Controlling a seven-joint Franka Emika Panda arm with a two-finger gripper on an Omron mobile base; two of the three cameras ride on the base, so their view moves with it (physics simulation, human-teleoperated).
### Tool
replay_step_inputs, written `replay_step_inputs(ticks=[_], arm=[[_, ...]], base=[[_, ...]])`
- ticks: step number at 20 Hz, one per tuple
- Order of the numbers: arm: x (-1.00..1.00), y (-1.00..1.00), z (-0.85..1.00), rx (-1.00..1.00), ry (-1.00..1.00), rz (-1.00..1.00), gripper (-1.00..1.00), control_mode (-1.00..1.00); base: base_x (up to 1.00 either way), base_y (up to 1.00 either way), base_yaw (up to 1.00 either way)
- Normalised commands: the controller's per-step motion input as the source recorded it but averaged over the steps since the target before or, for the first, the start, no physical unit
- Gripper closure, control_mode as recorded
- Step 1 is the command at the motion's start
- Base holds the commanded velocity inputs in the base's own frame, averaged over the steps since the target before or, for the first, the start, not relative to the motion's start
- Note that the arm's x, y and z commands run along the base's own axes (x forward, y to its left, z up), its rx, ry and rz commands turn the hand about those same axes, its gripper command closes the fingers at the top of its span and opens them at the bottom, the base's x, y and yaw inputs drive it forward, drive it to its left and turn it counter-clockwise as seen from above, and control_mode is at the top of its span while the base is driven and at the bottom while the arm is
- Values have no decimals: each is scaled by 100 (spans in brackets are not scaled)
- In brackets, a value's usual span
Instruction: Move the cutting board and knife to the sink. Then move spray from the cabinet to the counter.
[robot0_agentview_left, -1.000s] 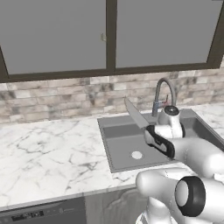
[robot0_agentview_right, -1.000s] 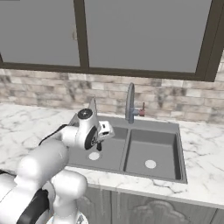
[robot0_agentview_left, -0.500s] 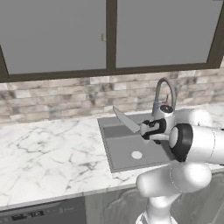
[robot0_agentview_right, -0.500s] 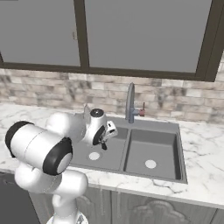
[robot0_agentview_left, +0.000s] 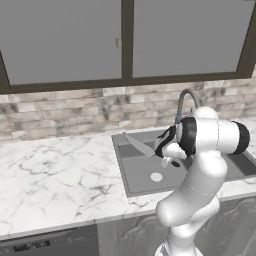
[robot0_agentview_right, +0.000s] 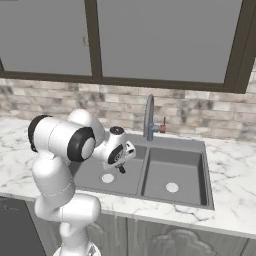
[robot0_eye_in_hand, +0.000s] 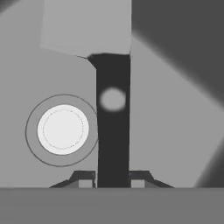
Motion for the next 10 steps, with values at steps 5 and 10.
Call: replay_step_inputs(ticks=[5,10], arm=[[6,-27,-44,-1,8,5,100,-100],[2,-4,-45,-3,7,6,100,-100]], base=[[0,0,0],[0,0,0]])
